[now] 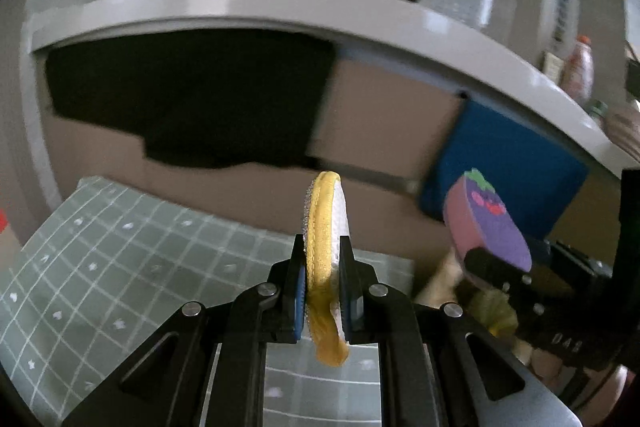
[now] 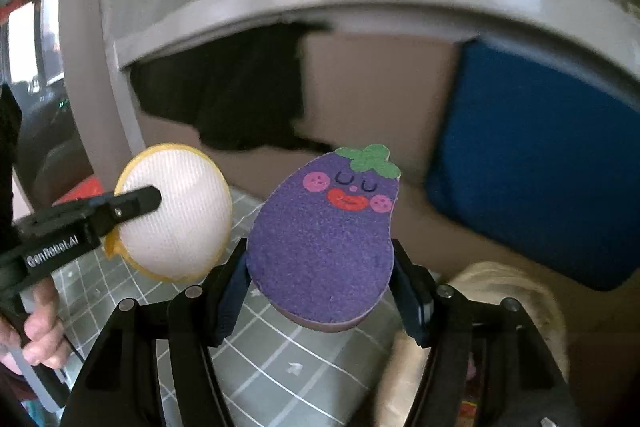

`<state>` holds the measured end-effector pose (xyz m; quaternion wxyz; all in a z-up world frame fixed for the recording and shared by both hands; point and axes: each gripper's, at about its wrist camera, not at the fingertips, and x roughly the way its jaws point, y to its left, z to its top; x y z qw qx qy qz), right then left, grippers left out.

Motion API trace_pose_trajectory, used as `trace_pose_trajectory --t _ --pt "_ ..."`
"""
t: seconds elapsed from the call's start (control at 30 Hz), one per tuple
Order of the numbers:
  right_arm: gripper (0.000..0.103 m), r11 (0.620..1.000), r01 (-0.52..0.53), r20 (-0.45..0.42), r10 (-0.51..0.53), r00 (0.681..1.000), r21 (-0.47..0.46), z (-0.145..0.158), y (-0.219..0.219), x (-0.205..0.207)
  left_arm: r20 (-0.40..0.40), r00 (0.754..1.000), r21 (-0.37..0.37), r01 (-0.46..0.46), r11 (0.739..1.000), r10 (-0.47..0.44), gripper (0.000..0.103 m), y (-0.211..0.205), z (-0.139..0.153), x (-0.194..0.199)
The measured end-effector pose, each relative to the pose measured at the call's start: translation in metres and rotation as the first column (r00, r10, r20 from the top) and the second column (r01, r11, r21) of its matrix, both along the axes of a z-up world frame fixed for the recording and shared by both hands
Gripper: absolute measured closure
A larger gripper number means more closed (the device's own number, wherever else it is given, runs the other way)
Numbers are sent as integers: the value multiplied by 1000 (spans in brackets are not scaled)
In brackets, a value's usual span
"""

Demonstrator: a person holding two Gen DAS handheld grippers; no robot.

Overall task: Collect trash
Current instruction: 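Carry the pad and eggplant sponge over the bin and open both tools to drop them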

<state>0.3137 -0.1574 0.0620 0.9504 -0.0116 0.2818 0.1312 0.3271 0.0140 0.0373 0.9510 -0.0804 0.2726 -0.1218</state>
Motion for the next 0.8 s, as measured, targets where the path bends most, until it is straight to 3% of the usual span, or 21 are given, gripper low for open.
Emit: trace_pose_trajectory --t 0.2,0.4,0.6,0.8 --pt "41 997 79 48 -80 996 23 20 -52 -31 6 993 16 116 993 -116 89 -62 7 -15" --pt "41 985 162 46 -165 985 63 20 -113 -58 -21 973 5 230 973 -230 89 -118 2 -18" --pt "41 971 221 9 -222 975 95 2 -156 -67 -51 954 17 297 955 -296 89 -159 -11 -21" --pt "41 965 237 -39 -235 971 114 -23 -164 -58 -108 940 25 328 944 -323 89 -184 -32 -14"
